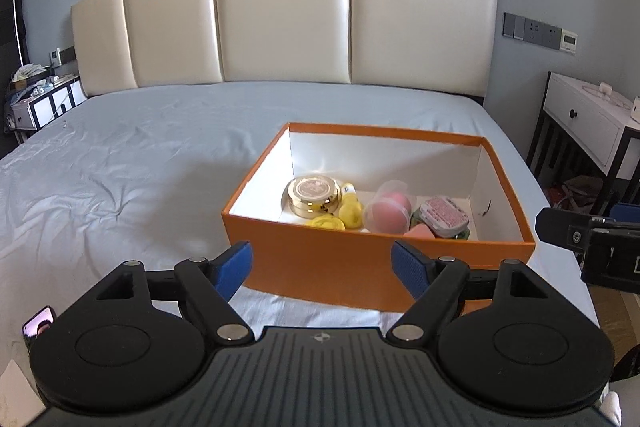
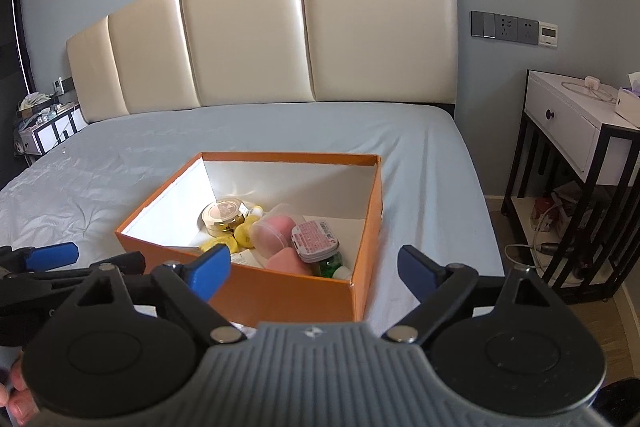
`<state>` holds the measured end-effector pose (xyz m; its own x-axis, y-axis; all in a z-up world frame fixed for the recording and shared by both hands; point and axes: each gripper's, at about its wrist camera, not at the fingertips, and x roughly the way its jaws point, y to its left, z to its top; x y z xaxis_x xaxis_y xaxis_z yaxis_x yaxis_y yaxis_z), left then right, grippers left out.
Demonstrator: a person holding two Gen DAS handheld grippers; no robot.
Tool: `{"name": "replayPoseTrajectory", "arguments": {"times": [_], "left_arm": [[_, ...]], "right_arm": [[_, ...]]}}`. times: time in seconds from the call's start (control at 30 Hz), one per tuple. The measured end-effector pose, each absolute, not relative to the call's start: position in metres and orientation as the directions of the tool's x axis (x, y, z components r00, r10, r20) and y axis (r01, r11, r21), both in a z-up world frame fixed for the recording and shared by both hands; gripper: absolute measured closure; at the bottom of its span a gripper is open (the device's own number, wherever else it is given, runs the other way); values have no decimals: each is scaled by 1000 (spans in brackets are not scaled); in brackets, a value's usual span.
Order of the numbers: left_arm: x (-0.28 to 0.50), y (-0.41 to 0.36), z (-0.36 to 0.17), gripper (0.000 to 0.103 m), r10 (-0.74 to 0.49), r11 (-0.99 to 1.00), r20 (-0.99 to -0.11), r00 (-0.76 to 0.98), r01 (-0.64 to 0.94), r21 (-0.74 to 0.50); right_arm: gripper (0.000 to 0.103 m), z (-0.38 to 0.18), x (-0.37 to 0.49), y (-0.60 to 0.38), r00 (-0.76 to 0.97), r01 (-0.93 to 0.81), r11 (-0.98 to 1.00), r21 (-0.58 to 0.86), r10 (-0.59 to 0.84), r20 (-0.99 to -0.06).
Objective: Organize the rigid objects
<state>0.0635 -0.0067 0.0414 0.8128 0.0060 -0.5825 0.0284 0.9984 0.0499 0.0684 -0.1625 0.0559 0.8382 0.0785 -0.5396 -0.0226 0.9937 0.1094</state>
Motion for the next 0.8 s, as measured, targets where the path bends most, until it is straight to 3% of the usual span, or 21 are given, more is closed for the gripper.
{"name": "replayPoseTrajectory", "arguments": {"times": [0.3,0.8], "left_arm": [[48,-15,34,10,14,998,-621,784,30,61],[34,-27,39,10,6,995,-610,792,57,83]], "right_arm": [[13,48,48,-167,831,-27,993,113,85,-549],[13,56,28,-173,846,-29,993,116,86,-526]]}}
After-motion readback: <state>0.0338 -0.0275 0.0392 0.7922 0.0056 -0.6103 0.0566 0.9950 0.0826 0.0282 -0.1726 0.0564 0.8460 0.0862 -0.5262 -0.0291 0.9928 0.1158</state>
